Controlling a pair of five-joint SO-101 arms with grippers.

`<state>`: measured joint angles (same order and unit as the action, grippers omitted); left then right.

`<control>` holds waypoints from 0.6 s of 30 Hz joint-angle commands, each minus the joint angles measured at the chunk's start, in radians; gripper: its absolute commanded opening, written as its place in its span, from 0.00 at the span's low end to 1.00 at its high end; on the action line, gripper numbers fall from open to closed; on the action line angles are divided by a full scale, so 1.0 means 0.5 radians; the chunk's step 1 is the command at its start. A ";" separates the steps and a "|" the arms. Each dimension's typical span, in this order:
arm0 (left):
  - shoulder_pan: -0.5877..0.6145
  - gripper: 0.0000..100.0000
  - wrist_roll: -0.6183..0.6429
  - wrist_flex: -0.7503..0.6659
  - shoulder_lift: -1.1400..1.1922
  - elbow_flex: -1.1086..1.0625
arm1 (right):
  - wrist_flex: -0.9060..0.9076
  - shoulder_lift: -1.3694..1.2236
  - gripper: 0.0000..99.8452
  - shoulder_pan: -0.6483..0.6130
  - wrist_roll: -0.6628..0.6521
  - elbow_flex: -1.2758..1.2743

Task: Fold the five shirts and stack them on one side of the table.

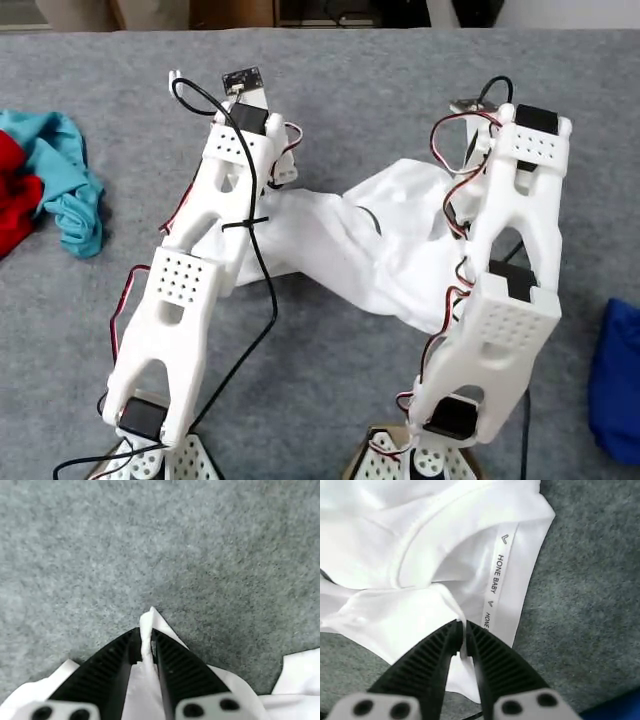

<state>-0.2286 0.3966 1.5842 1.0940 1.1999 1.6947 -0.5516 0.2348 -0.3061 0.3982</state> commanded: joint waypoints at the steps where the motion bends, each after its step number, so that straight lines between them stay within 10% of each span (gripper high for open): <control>1: 0.009 0.02 0.018 0.018 -0.044 0.092 | 0.012 0.005 0.01 -0.023 -0.015 0.081; 18: 0.028 0.02 0.003 0.279 -0.806 0.911 | 0.018 0.391 0.01 -0.081 -0.003 0.980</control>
<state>-0.2286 0.3982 1.7208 0.8516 1.6065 1.6993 -0.4872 0.2148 -0.3061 0.7403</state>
